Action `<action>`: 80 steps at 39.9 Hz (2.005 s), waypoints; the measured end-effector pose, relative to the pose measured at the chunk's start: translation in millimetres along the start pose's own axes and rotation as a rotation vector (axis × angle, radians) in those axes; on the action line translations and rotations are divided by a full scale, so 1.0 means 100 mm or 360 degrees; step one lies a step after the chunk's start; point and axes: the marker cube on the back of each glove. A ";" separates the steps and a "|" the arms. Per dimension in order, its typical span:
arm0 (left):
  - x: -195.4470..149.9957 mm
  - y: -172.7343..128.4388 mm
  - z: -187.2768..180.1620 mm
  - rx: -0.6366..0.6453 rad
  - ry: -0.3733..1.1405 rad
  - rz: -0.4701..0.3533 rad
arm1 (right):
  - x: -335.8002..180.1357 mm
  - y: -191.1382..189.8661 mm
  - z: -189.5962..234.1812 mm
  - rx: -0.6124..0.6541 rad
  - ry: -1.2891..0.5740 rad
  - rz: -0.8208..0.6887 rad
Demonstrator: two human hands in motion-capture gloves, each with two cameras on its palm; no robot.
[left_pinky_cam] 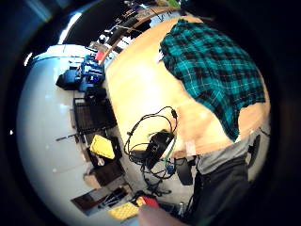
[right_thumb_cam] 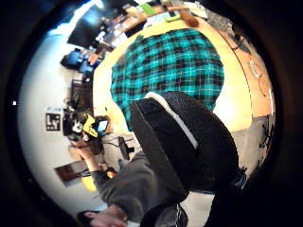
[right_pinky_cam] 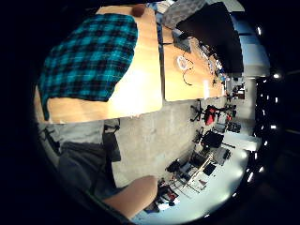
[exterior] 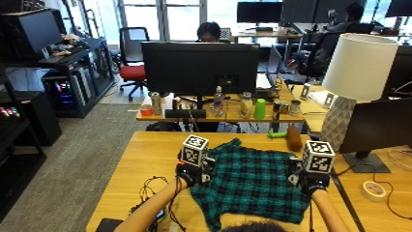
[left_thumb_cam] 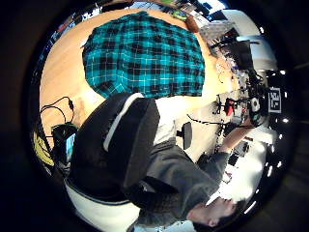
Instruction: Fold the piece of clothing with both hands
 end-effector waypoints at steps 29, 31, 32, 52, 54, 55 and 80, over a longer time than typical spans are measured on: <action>-0.07 0.07 -0.43 0.0092 -0.0052 -0.0065 | 0.03 0.17 -0.13 0.0030 0.0030 -0.0091; -0.07 0.08 -0.42 0.0086 -0.0073 -0.0064 | 0.03 0.21 -0.15 0.0023 0.0047 -0.0086; -0.06 0.08 -0.42 0.0087 -0.0079 -0.0063 | 0.04 0.23 -0.16 0.0024 0.0057 -0.0085; -0.01 0.01 -0.41 0.0092 -0.0025 -0.0008 | 0.17 0.19 -0.09 0.0017 0.0070 -0.0051; -0.02 -0.01 -0.36 0.0079 -0.0023 0.0001 | 0.17 0.17 -0.05 -0.0004 0.0075 -0.0054; -0.02 -0.03 -0.32 0.0069 -0.0028 0.0016 | 0.16 0.15 -0.03 -0.0017 0.0073 -0.0052; 0.61 -0.56 0.92 -0.0392 -0.0057 0.0596 | 0.01 0.00 0.27 -0.0138 0.0009 -0.0148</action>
